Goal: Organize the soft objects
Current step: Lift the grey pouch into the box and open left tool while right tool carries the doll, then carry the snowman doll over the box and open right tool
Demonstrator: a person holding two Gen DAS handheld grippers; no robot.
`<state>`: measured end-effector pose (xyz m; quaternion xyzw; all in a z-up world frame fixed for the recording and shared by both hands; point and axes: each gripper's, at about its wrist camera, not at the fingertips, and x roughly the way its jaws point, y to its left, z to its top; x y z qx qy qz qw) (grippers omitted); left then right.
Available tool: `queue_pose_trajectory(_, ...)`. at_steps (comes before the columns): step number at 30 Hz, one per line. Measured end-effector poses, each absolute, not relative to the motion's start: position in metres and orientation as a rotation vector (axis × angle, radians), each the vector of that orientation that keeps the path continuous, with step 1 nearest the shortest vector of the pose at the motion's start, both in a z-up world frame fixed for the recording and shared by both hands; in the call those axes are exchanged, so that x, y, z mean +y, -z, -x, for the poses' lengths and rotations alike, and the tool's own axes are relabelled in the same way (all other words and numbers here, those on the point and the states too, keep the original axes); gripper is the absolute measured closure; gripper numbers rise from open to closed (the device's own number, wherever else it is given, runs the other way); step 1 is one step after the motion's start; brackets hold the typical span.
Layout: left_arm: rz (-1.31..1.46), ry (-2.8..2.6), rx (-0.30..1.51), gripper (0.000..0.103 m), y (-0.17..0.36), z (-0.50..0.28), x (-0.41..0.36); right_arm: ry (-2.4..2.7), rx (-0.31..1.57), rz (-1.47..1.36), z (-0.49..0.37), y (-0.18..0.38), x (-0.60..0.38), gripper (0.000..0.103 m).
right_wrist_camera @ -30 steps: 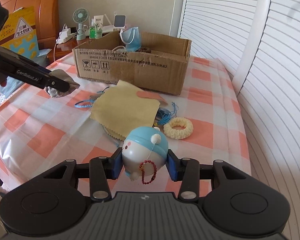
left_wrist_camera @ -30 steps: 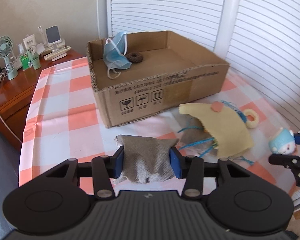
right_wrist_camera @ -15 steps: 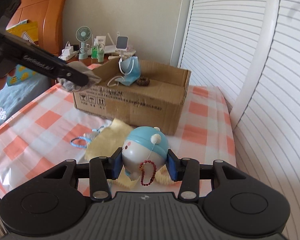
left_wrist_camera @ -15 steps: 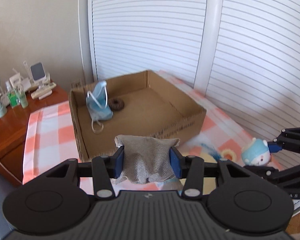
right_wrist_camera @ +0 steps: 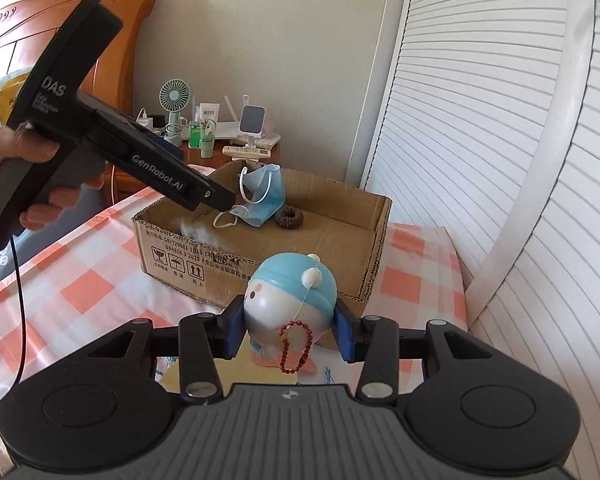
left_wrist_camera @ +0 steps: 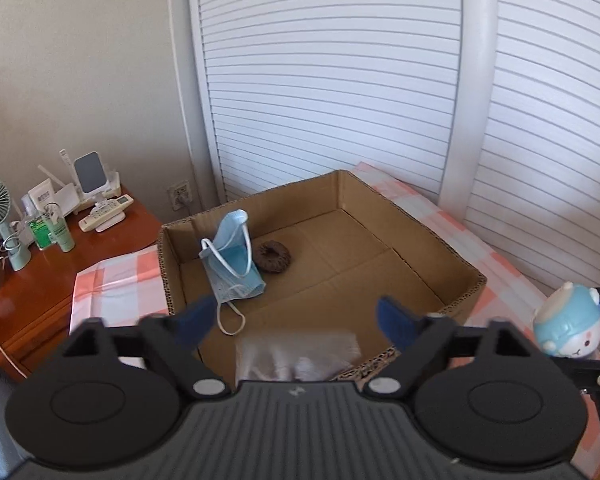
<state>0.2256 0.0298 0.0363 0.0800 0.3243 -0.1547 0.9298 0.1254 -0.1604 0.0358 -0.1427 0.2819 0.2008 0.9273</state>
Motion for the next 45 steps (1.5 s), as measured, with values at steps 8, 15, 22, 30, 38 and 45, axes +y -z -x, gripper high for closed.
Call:
queue_pose_trajectory(8,-0.085,0.300,0.679,0.002,-0.029,-0.193,0.045,-0.404,0.586,0.296,-0.132,-0.036,-0.155,0.054)
queue_pose_trajectory(15,-0.066,0.232,0.731,0.002,-0.019,-0.159,0.046,-0.412,0.574,0.267,-0.147,-0.045,-0.151,0.054)
queue_pose_trajectory(22,-0.050,0.142,0.708,0.002,-0.015,-0.141,0.048,-0.407,0.589,0.247,-0.192,-0.053,-0.139,0.054)
queue_pose_trajectory(30,-0.052,0.133,0.699,0.002,-0.017,-0.129,0.054,-0.344,0.609,0.201,-0.241,-0.046,-0.131,0.019)
queue_pose_trajectory(38,-0.036,0.124,0.716,0.002,-0.013,-0.128,0.059,-0.287,0.595,0.193,-0.221,-0.044,-0.138,0.000)
queue_pose_trajectory(45,-0.041,0.128,0.718,0.002,-0.014,-0.122,0.058,-0.258,0.633,0.160,-0.201,-0.037,-0.148,0.000)
